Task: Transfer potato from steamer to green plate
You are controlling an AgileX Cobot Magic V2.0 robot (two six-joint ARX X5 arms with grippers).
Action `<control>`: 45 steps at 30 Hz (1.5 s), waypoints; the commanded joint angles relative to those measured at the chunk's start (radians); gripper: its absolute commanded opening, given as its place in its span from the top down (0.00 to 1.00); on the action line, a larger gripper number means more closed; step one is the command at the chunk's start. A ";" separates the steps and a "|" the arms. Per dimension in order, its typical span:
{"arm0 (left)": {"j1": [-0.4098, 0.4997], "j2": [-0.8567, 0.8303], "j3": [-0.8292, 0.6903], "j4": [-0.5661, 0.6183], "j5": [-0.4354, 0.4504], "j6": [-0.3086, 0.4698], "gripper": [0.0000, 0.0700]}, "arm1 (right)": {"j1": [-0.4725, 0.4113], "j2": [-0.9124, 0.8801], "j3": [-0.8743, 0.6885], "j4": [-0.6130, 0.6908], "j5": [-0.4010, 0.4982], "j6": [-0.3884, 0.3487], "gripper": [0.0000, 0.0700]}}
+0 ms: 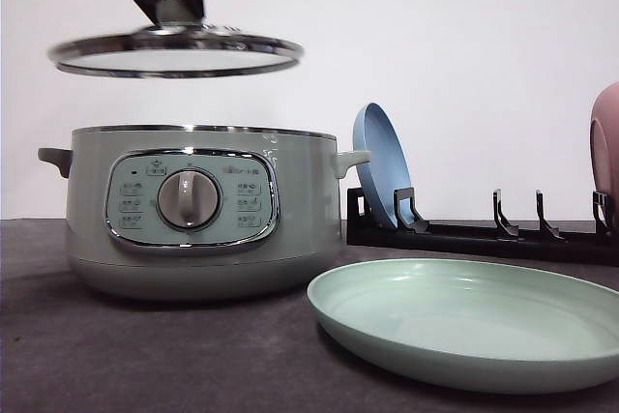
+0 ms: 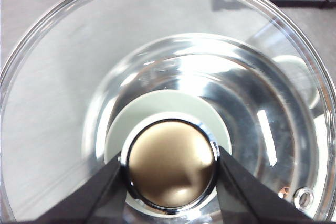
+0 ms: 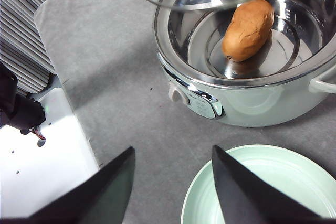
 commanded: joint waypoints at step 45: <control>0.351 -0.035 0.045 0.005 -0.042 0.002 1.00 | 0.073 0.609 0.637 -0.020 0.222 0.070 0.34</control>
